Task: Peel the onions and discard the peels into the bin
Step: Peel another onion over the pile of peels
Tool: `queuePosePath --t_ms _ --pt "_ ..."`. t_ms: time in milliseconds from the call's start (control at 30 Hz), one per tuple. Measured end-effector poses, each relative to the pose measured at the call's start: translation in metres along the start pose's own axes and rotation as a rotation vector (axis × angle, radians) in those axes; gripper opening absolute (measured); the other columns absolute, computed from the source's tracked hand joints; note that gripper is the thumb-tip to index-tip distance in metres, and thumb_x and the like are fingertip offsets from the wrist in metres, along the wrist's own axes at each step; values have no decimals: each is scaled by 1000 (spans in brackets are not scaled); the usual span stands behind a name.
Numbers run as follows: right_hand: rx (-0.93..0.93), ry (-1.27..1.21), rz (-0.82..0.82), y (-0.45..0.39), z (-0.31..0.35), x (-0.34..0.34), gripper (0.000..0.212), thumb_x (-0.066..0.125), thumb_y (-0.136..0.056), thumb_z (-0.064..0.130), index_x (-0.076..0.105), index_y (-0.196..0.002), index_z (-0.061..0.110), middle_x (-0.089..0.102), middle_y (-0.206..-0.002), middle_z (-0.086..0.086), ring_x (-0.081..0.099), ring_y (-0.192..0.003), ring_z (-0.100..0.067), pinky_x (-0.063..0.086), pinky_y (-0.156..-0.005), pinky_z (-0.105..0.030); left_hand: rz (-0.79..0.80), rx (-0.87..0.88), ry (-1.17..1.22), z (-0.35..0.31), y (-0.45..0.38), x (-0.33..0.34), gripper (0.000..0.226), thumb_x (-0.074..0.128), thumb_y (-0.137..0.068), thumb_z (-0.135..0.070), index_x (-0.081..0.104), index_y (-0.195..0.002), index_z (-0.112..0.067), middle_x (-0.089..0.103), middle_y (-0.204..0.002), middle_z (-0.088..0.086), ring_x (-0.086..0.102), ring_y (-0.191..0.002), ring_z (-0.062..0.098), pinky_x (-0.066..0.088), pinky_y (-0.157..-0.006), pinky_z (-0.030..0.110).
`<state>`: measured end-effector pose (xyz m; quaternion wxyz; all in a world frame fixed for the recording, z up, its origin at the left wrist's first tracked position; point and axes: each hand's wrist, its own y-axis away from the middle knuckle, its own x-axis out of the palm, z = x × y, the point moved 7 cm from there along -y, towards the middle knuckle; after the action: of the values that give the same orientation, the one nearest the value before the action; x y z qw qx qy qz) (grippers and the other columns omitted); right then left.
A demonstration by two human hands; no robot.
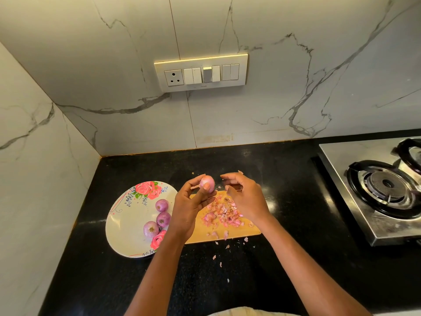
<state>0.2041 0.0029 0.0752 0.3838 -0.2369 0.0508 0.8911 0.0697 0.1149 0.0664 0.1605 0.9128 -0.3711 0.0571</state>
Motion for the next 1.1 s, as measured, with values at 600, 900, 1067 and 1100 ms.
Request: queuePosePath --t_ms 600,900,1067,1100 --pt "-179 -18 2 2 22 -7 21 73 -93 25 77 -113 22 73 -101 17 67 -99 6 51 -80 -8 -3 126 -225 -5 0 1 41 76 -87 -21 63 -126 -27 71 -121 -6 68 -108 2 55 -78 14" --pt "-154 -78 16 2 21 -6 20 74 -92 27 77 -111 21 72 -100 18 68 -98 5 53 -81 -11 -2 129 -241 -8 1 2 42 76 -84 -27 63 -124 -27 71 -121 -6 67 -107 0 54 -77 12" --pt "-157 -83 4 2 21 -5 17 75 -92 25 78 -108 21 75 -100 13 70 -96 1 55 -80 -14 -8 127 -270 -9 2 2 42 76 -79 -35 63 -120 -33 71 -118 -11 67 -104 -5 52 -73 9" --pt "-156 -80 3 3 20 -5 17 74 -92 26 79 -107 21 76 -100 13 70 -96 0 55 -80 -14 -8 122 -272 -9 2 2 41 76 -80 -34 63 -119 -34 71 -118 -11 67 -103 -6 52 -73 9"
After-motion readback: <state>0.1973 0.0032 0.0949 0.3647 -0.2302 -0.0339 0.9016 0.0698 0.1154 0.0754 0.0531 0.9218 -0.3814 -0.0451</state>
